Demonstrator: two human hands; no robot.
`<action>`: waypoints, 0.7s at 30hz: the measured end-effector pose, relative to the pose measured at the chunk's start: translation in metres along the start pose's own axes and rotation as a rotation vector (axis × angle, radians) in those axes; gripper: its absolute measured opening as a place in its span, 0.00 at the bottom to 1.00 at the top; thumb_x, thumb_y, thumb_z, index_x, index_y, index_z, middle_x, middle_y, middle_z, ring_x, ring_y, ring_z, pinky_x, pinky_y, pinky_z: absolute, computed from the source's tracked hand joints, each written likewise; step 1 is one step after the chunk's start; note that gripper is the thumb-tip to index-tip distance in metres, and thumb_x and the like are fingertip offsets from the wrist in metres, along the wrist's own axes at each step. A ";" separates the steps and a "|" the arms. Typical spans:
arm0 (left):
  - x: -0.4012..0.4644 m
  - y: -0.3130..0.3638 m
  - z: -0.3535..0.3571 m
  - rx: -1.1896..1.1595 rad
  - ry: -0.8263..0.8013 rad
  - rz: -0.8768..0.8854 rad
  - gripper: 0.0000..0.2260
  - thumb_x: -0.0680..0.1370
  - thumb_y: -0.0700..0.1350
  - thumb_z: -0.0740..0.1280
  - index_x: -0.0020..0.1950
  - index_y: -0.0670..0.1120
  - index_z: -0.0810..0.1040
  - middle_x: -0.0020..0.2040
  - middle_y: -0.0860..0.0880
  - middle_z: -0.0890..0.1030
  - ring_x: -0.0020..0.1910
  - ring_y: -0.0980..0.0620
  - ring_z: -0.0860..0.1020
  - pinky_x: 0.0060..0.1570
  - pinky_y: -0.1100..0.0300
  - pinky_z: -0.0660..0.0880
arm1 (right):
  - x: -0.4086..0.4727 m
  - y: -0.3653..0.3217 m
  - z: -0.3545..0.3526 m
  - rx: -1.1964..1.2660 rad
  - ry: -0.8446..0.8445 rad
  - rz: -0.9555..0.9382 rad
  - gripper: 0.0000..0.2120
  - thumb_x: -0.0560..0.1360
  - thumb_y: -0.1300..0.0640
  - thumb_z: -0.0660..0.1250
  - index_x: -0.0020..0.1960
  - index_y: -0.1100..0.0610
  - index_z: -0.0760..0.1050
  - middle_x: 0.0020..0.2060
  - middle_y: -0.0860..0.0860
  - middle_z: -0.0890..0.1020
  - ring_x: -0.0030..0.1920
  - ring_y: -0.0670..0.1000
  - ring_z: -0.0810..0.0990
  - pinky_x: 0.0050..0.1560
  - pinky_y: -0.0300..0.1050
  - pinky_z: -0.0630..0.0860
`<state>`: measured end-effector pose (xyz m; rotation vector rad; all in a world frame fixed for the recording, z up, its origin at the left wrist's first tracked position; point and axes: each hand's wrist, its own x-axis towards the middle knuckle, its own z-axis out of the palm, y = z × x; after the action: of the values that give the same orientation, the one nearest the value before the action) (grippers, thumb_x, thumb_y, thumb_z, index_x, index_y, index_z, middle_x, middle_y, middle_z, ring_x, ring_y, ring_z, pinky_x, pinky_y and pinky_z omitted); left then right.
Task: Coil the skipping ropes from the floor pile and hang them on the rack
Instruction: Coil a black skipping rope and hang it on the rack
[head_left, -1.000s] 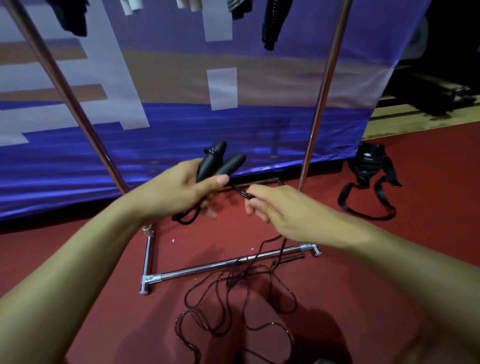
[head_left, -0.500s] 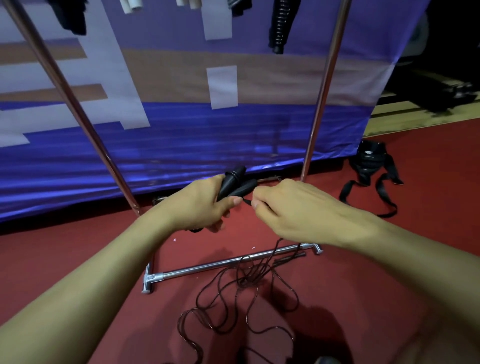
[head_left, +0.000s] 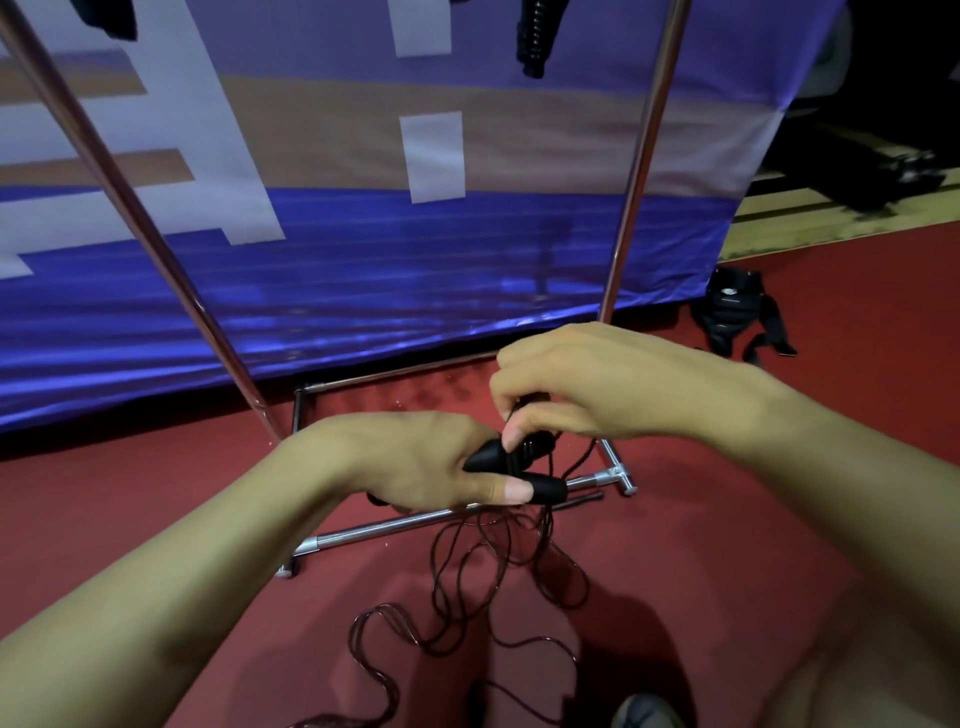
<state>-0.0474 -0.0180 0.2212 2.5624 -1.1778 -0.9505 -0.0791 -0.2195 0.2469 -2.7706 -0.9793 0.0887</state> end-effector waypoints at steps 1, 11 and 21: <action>-0.001 -0.001 -0.001 -0.012 -0.004 -0.009 0.21 0.80 0.66 0.62 0.46 0.47 0.73 0.35 0.53 0.74 0.24 0.59 0.69 0.27 0.69 0.66 | -0.001 0.003 0.000 0.024 0.016 0.003 0.07 0.79 0.44 0.66 0.52 0.43 0.81 0.42 0.41 0.81 0.42 0.42 0.79 0.47 0.43 0.77; 0.008 -0.005 0.006 0.012 0.006 -0.140 0.23 0.78 0.66 0.67 0.50 0.45 0.75 0.34 0.51 0.74 0.24 0.55 0.72 0.27 0.65 0.70 | -0.009 0.005 -0.004 0.091 -0.242 0.165 0.13 0.78 0.38 0.68 0.44 0.45 0.80 0.32 0.42 0.80 0.36 0.42 0.78 0.37 0.40 0.72; 0.013 -0.021 0.001 -0.425 0.464 -0.131 0.15 0.80 0.57 0.70 0.60 0.52 0.71 0.31 0.50 0.75 0.23 0.50 0.72 0.22 0.59 0.70 | -0.016 0.009 0.000 0.088 -0.101 0.227 0.11 0.84 0.50 0.60 0.45 0.48 0.78 0.29 0.40 0.80 0.32 0.43 0.77 0.35 0.37 0.68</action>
<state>-0.0290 -0.0130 0.2058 2.3439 -0.6113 -0.5078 -0.0863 -0.2361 0.2450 -2.8068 -0.6610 0.3005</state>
